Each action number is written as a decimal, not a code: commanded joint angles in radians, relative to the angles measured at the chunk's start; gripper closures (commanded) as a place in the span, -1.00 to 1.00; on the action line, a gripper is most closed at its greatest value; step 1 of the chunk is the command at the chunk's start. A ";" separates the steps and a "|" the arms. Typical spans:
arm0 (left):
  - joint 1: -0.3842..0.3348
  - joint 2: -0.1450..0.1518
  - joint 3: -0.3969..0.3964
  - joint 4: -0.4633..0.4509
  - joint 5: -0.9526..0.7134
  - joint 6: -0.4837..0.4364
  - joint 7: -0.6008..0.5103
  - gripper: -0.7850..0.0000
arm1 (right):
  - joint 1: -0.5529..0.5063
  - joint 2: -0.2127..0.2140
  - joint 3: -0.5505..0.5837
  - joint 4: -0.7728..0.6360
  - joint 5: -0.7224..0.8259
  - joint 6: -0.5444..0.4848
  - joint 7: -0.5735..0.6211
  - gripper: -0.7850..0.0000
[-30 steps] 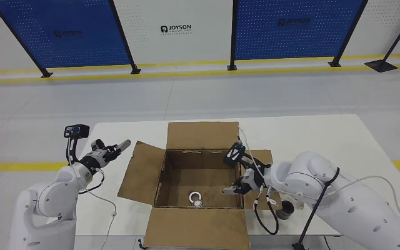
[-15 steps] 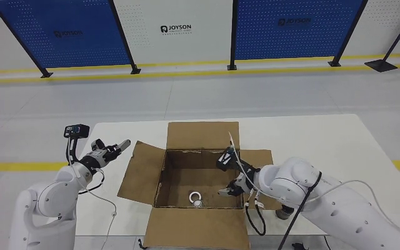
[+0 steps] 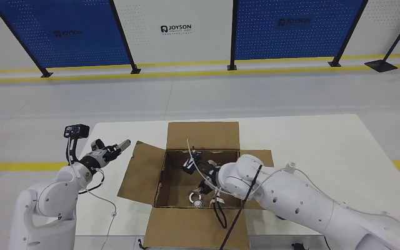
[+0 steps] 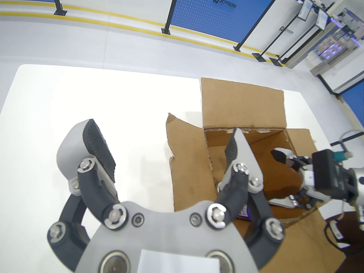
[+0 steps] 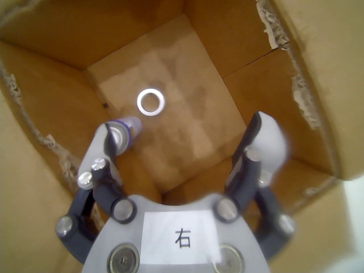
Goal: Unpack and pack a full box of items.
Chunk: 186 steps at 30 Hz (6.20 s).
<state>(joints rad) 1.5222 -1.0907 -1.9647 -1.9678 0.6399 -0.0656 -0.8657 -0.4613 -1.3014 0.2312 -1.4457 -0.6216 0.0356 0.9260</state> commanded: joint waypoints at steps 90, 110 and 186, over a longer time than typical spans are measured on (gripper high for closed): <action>0.000 0.000 0.000 0.000 0.000 0.000 0.000 -1.00 | -0.025 -0.472 0.033 0.776 -0.050 -0.204 0.117 0.08; 0.000 0.000 0.000 0.000 0.000 0.000 0.000 -1.00 | -0.007 -0.571 0.033 0.954 -0.065 -0.311 0.126 0.23; 0.000 0.000 0.000 0.000 0.000 0.000 0.000 -1.00 | 0.068 -0.564 0.271 1.066 0.020 -0.608 -0.157 1.00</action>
<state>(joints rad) 1.5222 -1.0907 -1.9647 -1.9678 0.6399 -0.0656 -0.8657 -0.3905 -1.8772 0.4891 -0.3693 -0.6076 -0.5446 0.7852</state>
